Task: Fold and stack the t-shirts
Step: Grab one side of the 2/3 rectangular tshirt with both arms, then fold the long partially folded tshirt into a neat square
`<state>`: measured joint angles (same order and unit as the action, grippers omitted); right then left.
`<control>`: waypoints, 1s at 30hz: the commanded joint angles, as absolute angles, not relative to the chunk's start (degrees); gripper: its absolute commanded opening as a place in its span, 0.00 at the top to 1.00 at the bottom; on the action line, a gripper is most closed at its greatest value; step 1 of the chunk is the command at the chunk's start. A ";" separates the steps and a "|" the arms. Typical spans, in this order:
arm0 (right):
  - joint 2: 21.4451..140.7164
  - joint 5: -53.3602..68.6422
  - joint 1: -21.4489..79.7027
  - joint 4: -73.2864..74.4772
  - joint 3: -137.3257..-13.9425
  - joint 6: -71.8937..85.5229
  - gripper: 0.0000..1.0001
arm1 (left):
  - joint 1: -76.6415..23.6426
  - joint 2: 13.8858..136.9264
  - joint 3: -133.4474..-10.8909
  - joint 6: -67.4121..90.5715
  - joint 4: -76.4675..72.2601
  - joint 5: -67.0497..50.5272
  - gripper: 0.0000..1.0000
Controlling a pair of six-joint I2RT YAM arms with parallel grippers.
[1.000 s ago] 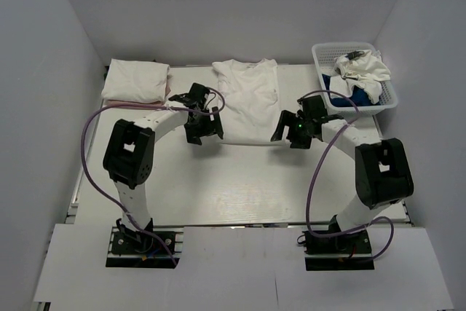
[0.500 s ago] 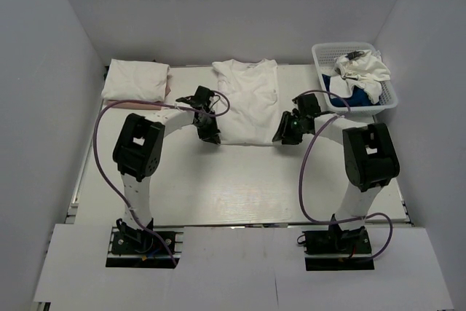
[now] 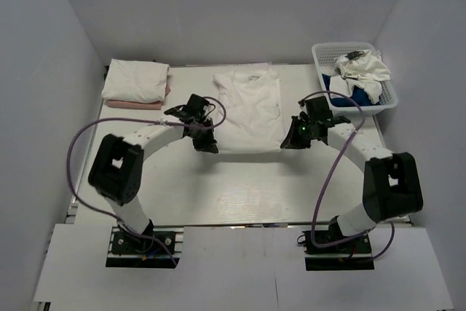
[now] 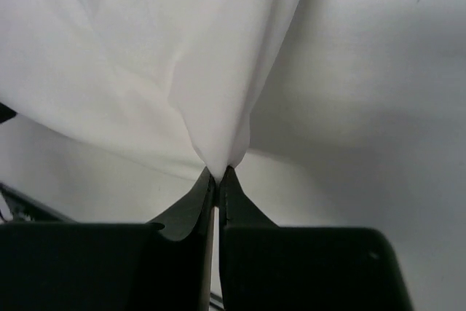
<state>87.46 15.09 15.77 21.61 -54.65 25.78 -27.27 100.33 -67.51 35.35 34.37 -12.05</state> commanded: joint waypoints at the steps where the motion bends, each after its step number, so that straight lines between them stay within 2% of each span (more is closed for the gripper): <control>1: 80.71 18.70 15.99 32.94 -51.69 23.29 1.00 | -27.77 88.44 -64.08 37.34 39.01 -11.60 1.00; 5: 70.18 23.99 16.00 41.64 -49.30 22.68 1.00 | -28.39 76.93 -57.41 40.34 39.64 -18.17 1.00; 8: 64.46 25.40 16.08 51.48 -53.06 21.71 1.00 | -29.00 69.80 -58.09 42.18 46.20 -19.60 1.00; 15: 63.80 28.56 15.47 56.95 -64.58 20.92 1.00 | -29.00 63.28 -62.13 44.91 49.83 -18.38 1.00; 20: 69.34 23.82 15.21 52.31 -70.13 22.49 1.00 | -27.70 67.93 -69.15 44.91 49.22 -11.44 1.00; 25: 76.79 25.84 14.85 41.93 -78.10 25.75 1.00 | -27.69 77.41 -79.60 45.53 49.22 -3.09 1.00; 30: 86.82 26.89 14.24 42.63 -87.61 24.17 1.00 | -27.16 88.84 -92.44 43.60 53.43 3.24 1.00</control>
<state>83.20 25.74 14.94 45.89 -82.04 24.64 -27.68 85.97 -85.95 44.84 51.05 -3.53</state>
